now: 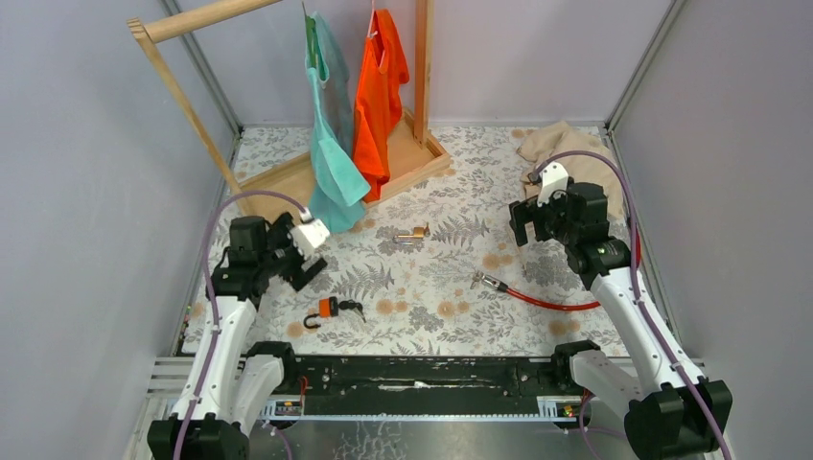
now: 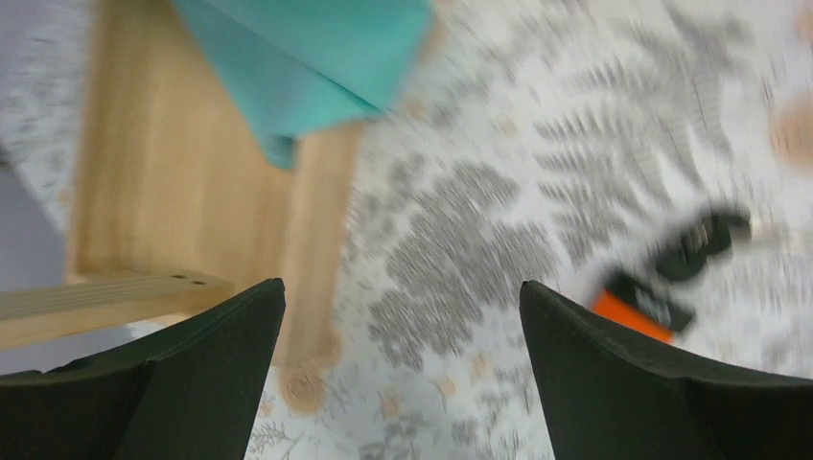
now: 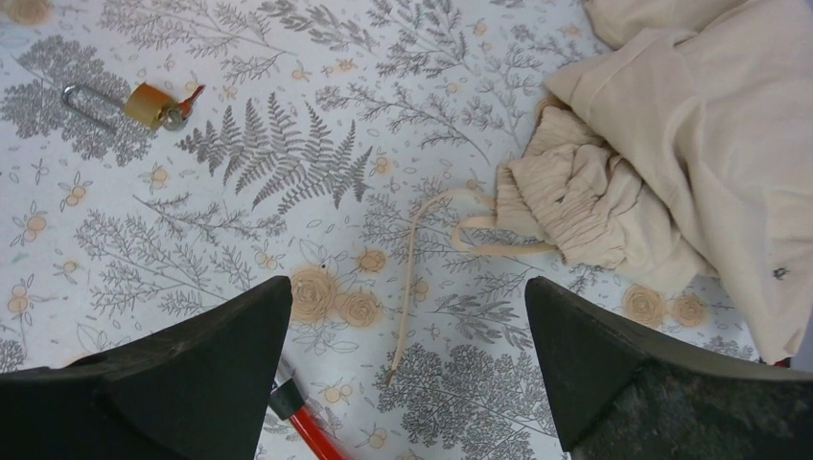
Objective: Lock with the key
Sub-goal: Move the lock to the center of the board, then pick up the lock from the center of the board.
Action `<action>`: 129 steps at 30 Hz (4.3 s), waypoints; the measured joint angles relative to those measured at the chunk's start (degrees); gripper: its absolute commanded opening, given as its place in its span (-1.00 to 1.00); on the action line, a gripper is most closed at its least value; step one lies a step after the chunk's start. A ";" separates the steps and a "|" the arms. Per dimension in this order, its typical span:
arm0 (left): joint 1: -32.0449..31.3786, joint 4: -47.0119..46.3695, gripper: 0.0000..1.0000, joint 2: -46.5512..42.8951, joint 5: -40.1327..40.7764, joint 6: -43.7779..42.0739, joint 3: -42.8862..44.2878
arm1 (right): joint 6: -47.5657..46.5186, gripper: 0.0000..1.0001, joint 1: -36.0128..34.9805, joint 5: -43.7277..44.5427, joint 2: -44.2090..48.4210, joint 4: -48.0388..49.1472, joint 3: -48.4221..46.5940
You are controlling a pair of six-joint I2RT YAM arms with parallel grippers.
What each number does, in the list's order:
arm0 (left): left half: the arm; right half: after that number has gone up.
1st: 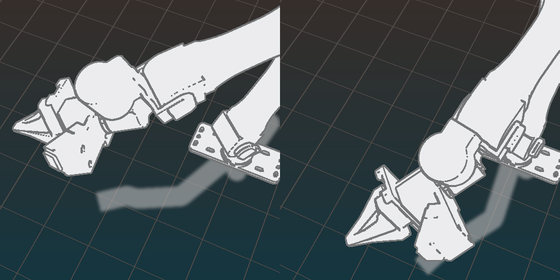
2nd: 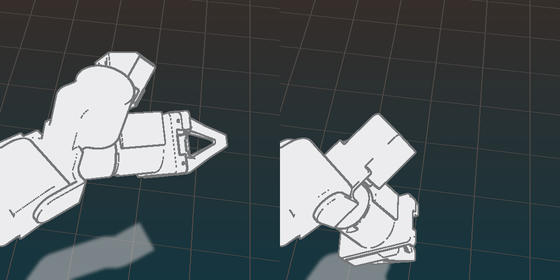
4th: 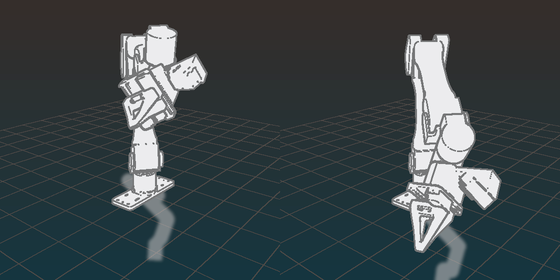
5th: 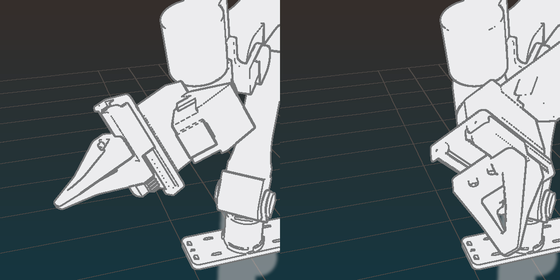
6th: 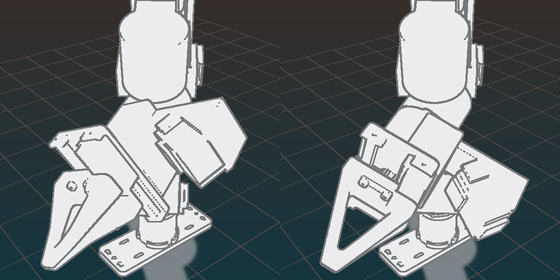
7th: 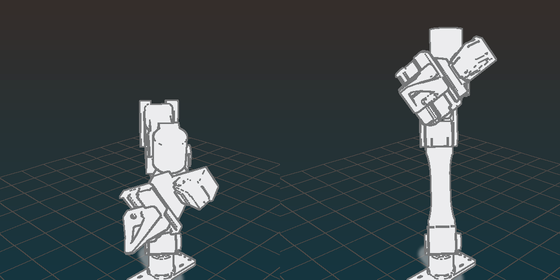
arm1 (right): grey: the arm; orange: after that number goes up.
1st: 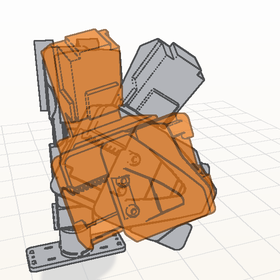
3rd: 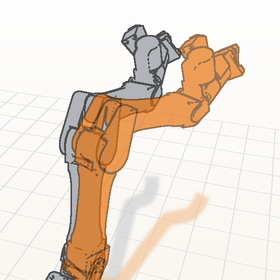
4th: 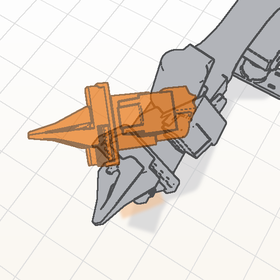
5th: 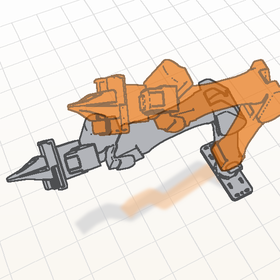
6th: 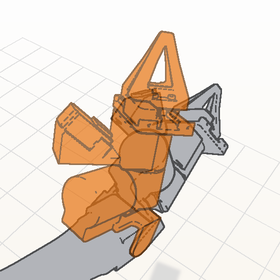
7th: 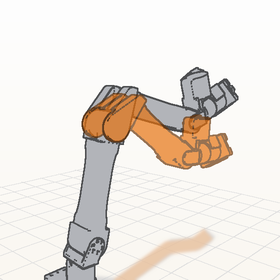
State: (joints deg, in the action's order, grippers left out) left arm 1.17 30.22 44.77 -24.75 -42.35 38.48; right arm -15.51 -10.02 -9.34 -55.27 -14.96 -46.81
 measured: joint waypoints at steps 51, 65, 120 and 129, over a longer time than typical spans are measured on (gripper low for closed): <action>-66.12 -4.46 -0.01 52.98 18.60 8.70 19.08 | -1.66 0.98 0.00 -0.66 -2.43 -1.05 2.97; -63.78 -10.34 1.00 42.66 17.51 11.67 11.69 | -0.79 0.99 -0.02 -7.34 -6.58 -0.28 5.16; -27.30 -10.99 0.99 22.86 2.64 11.47 3.43 | -7.61 -0.30 -44.46 -1.14 -29.53 2.32 5.22; -27.23 -11.58 0.96 21.84 -1.75 10.14 2.62 | -12.02 -1.00 -44.48 -3.96 -21.40 -2.32 4.31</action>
State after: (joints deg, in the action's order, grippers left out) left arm -26.06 18.63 66.61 -26.50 -32.21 41.10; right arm -27.53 -54.50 -13.30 -76.66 -17.28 -42.50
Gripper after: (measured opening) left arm 0.988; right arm 0.553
